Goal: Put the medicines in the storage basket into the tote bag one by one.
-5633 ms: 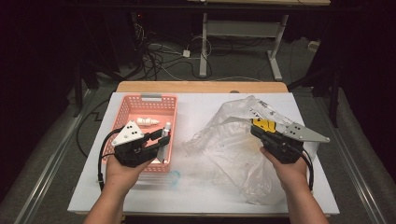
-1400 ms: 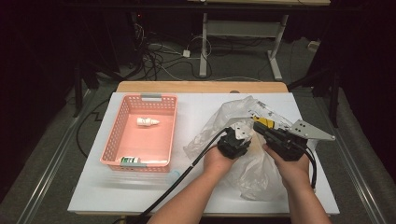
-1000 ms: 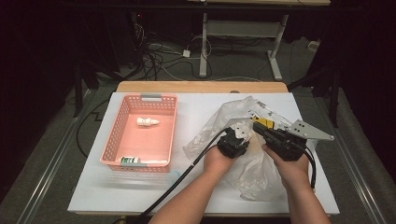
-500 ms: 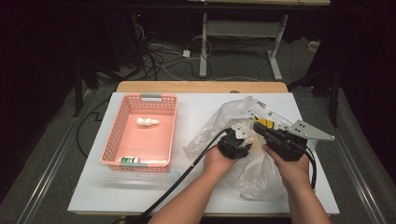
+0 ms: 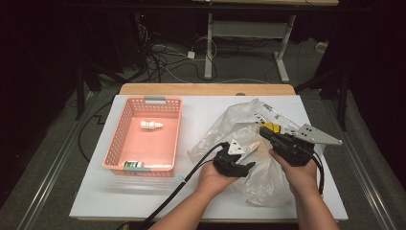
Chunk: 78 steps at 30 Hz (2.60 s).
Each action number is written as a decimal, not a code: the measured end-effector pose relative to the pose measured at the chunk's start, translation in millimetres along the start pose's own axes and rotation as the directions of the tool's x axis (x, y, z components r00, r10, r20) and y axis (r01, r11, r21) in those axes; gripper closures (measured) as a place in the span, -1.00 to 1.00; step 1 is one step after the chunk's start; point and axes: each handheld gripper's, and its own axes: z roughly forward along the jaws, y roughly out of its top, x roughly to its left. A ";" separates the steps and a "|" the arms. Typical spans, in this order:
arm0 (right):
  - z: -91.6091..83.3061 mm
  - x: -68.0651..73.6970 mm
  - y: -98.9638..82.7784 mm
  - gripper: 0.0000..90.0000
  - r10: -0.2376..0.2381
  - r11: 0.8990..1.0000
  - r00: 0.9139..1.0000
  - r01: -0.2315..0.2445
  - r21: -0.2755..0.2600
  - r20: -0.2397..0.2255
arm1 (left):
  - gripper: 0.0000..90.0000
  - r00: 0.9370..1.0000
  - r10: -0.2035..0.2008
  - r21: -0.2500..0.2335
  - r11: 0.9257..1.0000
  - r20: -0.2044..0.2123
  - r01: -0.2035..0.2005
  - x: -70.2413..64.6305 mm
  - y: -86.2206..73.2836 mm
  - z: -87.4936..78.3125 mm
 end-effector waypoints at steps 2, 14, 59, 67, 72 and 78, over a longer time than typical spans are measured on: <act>0.0 0.3 -0.2 1.00 0.001 1.000 1.000 -0.001 0.001 0.002 | -0.23 1.000 0.012 -0.001 1.000 0.002 -0.012 -3.1 -3.0 -5.5; 0.1 1.7 -1.1 1.00 -0.004 1.000 1.000 0.004 0.007 0.000 | -0.64 0.999 0.029 -0.017 0.999 0.020 -0.028 -17.0 -16.4 -40.1; -1.8 1.2 -3.0 1.00 -0.005 1.000 1.000 0.005 0.018 0.016 | -1.00 0.993 -0.058 -0.099 0.994 -0.108 0.047 26.5 -55.8 -165.4; -2.5 0.9 -3.0 1.00 -0.004 1.000 1.000 0.004 0.019 0.018 | -1.00 0.982 -0.110 -0.108 0.990 -0.153 0.094 46.0 -63.9 -176.3; -2.6 0.1 -3.7 1.00 -0.008 1.000 1.000 0.007 0.018 0.016 | -1.00 0.975 -0.116 -0.100 0.990 -0.189 0.098 52.7 -67.4 -179.8; -3.4 -0.5 -4.3 1.00 -0.007 1.000 1.000 0.007 0.019 0.015 | -1.00 0.964 -0.142 -0.097 0.988 -0.224 0.123 63.3 -71.4 -187.6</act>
